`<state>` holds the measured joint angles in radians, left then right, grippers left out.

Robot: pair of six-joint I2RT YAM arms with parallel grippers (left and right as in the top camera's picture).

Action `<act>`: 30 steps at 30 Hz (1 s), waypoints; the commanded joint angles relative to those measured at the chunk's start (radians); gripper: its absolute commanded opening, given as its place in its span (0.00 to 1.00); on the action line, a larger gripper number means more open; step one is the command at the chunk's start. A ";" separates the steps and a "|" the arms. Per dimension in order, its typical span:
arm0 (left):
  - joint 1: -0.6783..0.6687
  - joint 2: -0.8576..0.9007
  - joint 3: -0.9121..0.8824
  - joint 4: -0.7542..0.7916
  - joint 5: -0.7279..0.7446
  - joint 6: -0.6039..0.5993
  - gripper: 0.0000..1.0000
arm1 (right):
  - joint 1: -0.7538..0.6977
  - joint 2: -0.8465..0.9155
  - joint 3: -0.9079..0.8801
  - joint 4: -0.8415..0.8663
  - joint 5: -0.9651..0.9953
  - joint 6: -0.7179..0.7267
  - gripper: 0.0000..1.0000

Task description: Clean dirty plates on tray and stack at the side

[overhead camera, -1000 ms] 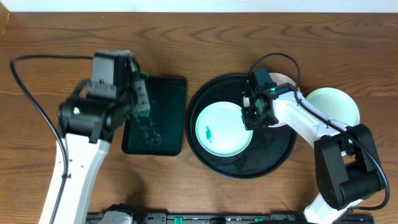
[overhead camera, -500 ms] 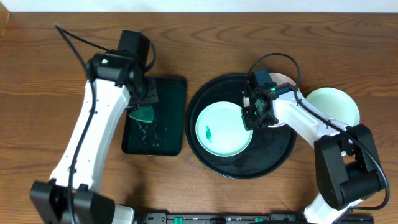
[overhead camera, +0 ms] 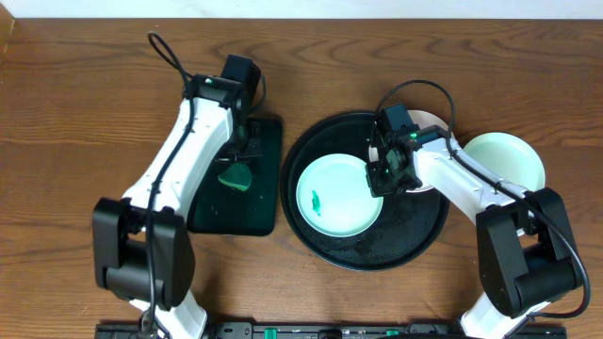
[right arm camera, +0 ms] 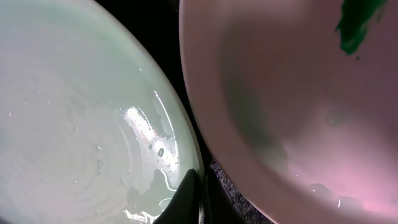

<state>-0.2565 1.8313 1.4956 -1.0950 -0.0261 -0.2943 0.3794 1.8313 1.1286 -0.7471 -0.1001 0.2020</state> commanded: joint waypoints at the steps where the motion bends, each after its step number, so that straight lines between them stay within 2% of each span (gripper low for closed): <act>1: -0.018 0.014 -0.007 0.019 -0.005 0.011 0.07 | 0.002 0.003 0.011 0.000 0.014 0.010 0.03; 18: -0.071 0.037 -0.197 0.232 -0.003 0.013 0.07 | 0.002 0.003 0.011 0.000 0.014 0.010 0.03; 30: -0.090 0.037 -0.267 0.297 0.149 0.014 0.07 | 0.002 0.003 0.011 0.003 0.014 0.010 0.04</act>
<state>-0.3351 1.8599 1.2285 -0.8036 0.0589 -0.2874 0.3794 1.8313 1.1286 -0.7444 -0.0998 0.2020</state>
